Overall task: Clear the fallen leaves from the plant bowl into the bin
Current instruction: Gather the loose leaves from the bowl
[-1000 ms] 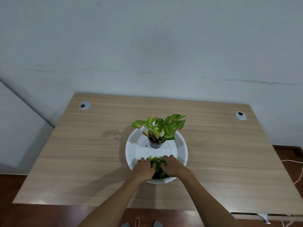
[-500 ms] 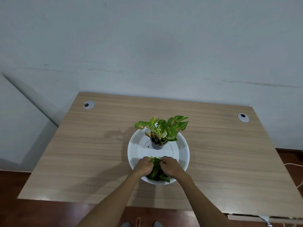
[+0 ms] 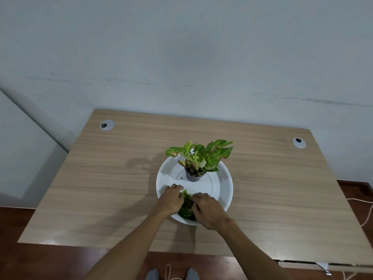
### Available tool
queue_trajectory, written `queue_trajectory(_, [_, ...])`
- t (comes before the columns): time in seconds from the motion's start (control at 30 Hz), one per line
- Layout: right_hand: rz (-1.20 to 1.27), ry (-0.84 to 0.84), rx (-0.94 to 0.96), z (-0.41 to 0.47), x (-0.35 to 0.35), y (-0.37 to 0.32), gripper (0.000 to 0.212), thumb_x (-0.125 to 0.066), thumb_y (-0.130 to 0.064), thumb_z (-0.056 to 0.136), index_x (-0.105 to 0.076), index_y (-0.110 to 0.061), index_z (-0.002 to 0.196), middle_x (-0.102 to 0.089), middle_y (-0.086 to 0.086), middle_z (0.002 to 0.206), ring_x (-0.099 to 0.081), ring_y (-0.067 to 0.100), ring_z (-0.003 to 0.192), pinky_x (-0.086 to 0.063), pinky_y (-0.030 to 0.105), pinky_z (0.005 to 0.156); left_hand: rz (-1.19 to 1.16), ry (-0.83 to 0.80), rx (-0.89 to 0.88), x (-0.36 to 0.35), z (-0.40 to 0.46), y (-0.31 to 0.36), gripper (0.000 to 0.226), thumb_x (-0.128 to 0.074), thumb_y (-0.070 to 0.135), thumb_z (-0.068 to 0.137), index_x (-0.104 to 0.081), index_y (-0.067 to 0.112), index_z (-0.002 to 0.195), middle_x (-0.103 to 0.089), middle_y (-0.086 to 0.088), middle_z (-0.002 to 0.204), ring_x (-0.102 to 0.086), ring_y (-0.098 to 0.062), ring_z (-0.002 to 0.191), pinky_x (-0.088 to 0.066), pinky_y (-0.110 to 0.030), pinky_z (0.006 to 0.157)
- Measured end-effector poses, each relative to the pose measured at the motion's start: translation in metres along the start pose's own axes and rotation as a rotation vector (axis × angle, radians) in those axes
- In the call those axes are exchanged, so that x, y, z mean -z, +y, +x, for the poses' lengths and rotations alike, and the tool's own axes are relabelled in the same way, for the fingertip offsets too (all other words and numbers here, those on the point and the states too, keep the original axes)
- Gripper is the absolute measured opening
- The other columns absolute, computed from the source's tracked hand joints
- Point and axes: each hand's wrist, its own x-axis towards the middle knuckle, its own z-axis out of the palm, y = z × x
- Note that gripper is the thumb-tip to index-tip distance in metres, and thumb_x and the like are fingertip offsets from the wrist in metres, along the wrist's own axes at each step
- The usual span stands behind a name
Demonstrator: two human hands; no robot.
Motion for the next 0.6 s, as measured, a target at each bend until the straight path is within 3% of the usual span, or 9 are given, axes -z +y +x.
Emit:
queue_trajectory(0.1, [0.083,0.108,-0.133,0.002,0.012,0.013,0.038,-0.039,-0.031,0.099,-0.056,-0.02,0.132,-0.058,0.006,0.13,-0.055,0.027,0.114,-0.049,0.042,0.095,0.128,0.076,-0.029,0.0,-0.004,-0.002,0.039,-0.036,0.026,0.099,-0.048,0.011,0.134,-0.049,-0.009,0.139,-0.044,-0.028,0.126,-0.04,-0.04,0.104])
queue_trajectory(0.2, [-0.047,-0.042,-0.232,0.006,0.019,0.023,0.045,-0.038,-0.038,0.1,-0.043,-0.019,0.14,-0.052,0.013,0.129,-0.05,0.034,0.117,-0.046,0.043,0.096,0.253,0.082,-0.075,-0.002,-0.006,-0.001,0.039,-0.033,0.027,0.1,-0.046,0.008,0.131,-0.048,-0.011,0.137,-0.045,-0.03,0.121,-0.042,-0.042,0.099])
queue_trajectory(0.3, [0.011,-0.17,-0.29,0.014,0.018,0.019,0.046,-0.036,-0.037,0.1,-0.04,-0.018,0.141,-0.048,0.016,0.13,-0.046,0.038,0.122,-0.042,0.045,0.099,0.339,0.014,-0.079,-0.005,-0.005,0.005,0.04,-0.029,0.029,0.1,-0.048,0.008,0.128,-0.046,-0.009,0.14,-0.043,-0.031,0.125,-0.039,-0.046,0.104])
queue_trajectory(0.43, [0.118,-0.253,-0.33,0.017,0.013,0.006,0.041,-0.037,-0.035,0.096,-0.047,-0.012,0.129,-0.048,0.018,0.122,-0.05,0.042,0.114,-0.044,0.046,0.097,0.184,-0.159,0.01,-0.003,-0.004,0.019,0.04,-0.028,0.031,0.1,-0.046,0.008,0.128,-0.05,-0.017,0.129,-0.048,-0.034,0.119,-0.042,-0.048,0.098])
queue_trajectory(0.6, [0.337,-0.297,-0.321,0.017,0.023,-0.003,0.041,-0.041,-0.029,0.094,-0.062,-0.015,0.127,-0.059,0.013,0.129,-0.057,0.03,0.115,-0.047,0.035,0.09,0.018,-0.355,0.1,0.008,-0.006,0.036,0.04,-0.033,0.027,0.096,-0.054,0.001,0.117,-0.058,-0.023,0.124,-0.056,-0.035,0.112,-0.039,-0.037,0.079])
